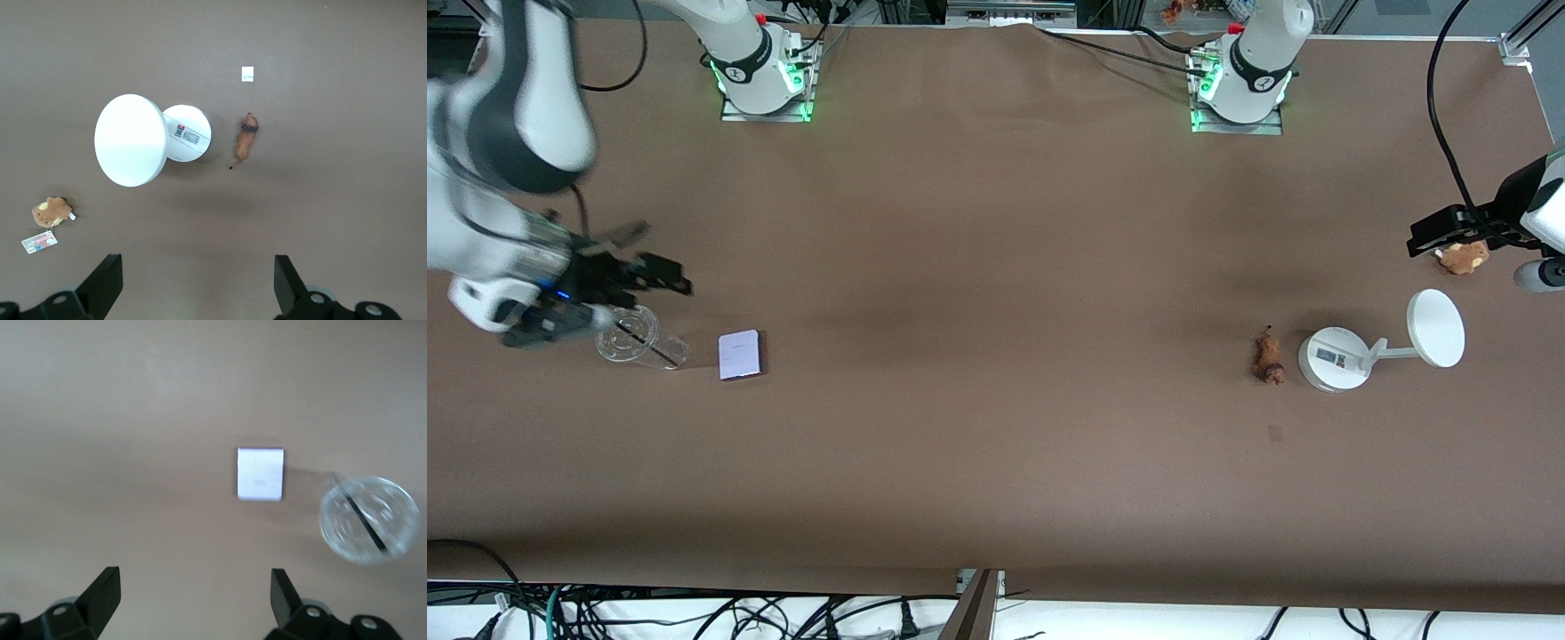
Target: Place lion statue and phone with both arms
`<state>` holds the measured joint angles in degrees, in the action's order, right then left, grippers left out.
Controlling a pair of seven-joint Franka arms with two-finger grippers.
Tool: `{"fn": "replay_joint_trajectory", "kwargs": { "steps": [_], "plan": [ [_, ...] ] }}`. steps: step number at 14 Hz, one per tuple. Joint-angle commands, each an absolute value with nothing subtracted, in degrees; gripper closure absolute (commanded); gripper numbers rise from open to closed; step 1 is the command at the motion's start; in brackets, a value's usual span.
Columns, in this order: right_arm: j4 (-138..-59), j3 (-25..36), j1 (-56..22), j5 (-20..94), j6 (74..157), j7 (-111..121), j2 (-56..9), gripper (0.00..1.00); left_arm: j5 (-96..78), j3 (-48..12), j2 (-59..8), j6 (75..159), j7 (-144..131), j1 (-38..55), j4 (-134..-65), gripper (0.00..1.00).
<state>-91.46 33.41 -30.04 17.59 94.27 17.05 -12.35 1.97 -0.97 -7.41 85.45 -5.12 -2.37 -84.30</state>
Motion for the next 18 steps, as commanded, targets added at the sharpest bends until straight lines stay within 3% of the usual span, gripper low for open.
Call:
{"fn": "replay_joint_trajectory", "kwargs": {
  "steps": [1,13,15,18],
  "plan": [
    [-80.3,33.0,-30.4,12.8,84.5,12.8,-14.8,0.01,2.1,-1.0,-8.4,84.5,-4.2,-2.4,-82.3,0.00],
    [-79.0,32.8,-30.7,6.9,79.8,12.3,-14.2,0.01,2.1,-1.0,-8.5,84.5,-4.2,-2.0,-82.2,0.00],
    [-78.9,25.4,-23.8,5.4,79.7,11.6,-14.0,0.01,2.0,-1.0,-8.5,84.5,-4.2,-2.0,-82.2,0.00],
    [-79.6,8.0,-11.5,-1.0,80.2,7.6,-11.2,0.01,2.1,-1.0,-8.5,84.5,-4.2,-2.0,-82.2,0.00]
  ]
}}
